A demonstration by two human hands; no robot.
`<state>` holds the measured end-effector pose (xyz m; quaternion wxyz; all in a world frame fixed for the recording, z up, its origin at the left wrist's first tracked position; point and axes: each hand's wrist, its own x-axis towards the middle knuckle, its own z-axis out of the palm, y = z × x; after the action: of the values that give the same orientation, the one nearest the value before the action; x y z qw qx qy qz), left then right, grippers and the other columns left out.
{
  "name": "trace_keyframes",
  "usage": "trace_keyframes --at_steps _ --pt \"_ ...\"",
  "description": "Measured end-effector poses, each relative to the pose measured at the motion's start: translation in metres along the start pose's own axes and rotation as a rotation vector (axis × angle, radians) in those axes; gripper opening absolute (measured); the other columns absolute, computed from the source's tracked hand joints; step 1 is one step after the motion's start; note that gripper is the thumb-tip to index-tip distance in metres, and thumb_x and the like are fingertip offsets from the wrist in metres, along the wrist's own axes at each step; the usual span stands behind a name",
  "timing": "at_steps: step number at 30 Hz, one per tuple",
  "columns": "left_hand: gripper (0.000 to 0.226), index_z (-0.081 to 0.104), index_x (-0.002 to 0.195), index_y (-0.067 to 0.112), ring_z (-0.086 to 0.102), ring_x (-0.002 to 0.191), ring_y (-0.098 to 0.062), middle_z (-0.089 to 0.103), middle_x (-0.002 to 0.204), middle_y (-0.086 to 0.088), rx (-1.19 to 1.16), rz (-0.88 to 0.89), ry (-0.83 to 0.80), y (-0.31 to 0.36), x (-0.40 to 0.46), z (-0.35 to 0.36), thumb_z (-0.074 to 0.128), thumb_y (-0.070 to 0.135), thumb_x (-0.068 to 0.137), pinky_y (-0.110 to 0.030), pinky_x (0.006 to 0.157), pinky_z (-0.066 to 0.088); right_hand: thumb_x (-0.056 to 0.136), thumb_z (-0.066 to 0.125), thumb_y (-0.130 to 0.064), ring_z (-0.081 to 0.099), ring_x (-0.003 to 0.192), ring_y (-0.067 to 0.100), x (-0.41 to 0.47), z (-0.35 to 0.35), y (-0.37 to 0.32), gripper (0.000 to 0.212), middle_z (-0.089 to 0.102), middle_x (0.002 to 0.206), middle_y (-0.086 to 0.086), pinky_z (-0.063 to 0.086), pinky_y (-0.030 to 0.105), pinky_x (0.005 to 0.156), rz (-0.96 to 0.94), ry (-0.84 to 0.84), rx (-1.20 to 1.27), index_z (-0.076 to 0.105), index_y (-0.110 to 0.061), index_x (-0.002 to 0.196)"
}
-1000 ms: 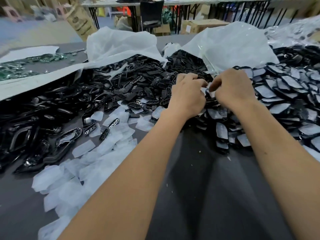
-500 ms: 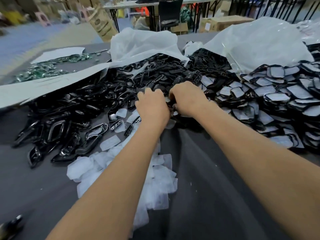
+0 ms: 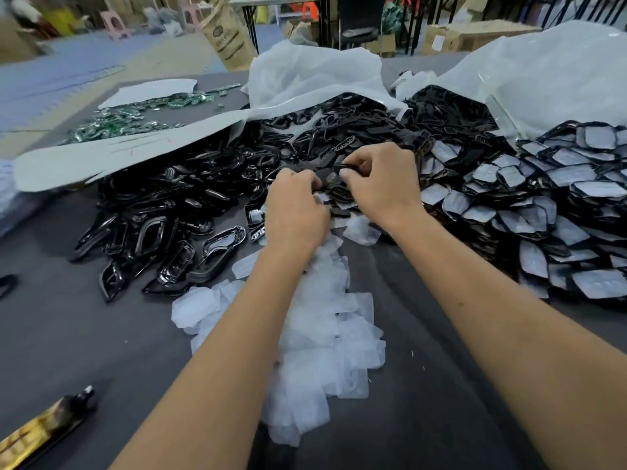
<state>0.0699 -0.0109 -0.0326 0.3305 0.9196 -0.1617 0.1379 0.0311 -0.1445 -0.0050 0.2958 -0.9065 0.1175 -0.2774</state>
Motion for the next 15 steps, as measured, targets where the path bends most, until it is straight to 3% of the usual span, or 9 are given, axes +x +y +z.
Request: trace_keyframes --at_steps 4,7,9,13,15 --pt "0.027 0.074 0.111 0.015 0.059 0.107 -0.03 0.062 0.118 -0.013 0.056 -0.091 0.07 -0.032 -0.01 -0.03 0.058 0.011 0.09 -0.029 0.084 0.04 0.09 0.077 -0.02 0.069 0.073 0.008 -0.023 0.03 -0.03 0.011 0.061 0.064 -0.02 0.055 0.025 0.08 -0.05 -0.076 0.25 0.083 -0.017 0.098" --pt "0.025 0.071 0.113 0.016 0.056 0.109 -0.032 0.057 0.12 -0.014 0.121 -0.161 0.074 -0.05 -0.013 -0.052 0.061 0.015 0.09 -0.028 0.082 0.036 0.089 0.078 -0.018 0.059 0.06 -0.006 -0.037 0.052 -0.043 0.01 0.059 0.061 -0.022 0.043 0.01 0.064 -0.074 -0.147 0.322 0.084 -0.02 0.097" --pt "0.024 0.069 0.11 0.018 0.055 0.113 -0.033 0.058 0.121 -0.014 0.221 -0.188 0.042 -0.058 -0.009 -0.068 0.062 0.018 0.087 -0.032 0.083 0.038 0.09 0.078 -0.02 0.055 0.057 -0.005 -0.045 0.062 -0.043 0.009 0.063 0.065 -0.018 0.04 0.011 0.061 -0.058 -0.172 0.367 0.083 -0.02 0.096" --pt "0.026 0.067 0.111 0.02 0.061 0.111 -0.034 0.066 0.12 -0.008 0.422 -0.264 -0.261 -0.071 0.0 -0.092 0.074 0.021 0.086 -0.038 0.083 0.049 0.092 0.073 -0.011 0.056 0.058 -0.005 -0.049 0.069 -0.034 0.013 0.063 0.062 -0.024 0.041 0.011 0.063 -0.011 -0.156 0.504 0.084 -0.017 0.096" --pt "0.031 0.067 0.117 0.017 0.063 0.108 -0.035 0.067 0.118 -0.009 0.443 -0.296 -0.365 -0.072 0.0 -0.094 0.076 0.019 0.088 -0.04 0.087 0.053 0.091 0.073 -0.008 0.052 0.061 -0.001 -0.047 0.069 -0.029 0.017 0.06 0.063 -0.019 0.044 0.019 0.066 0.038 -0.151 0.574 0.083 -0.02 0.096"
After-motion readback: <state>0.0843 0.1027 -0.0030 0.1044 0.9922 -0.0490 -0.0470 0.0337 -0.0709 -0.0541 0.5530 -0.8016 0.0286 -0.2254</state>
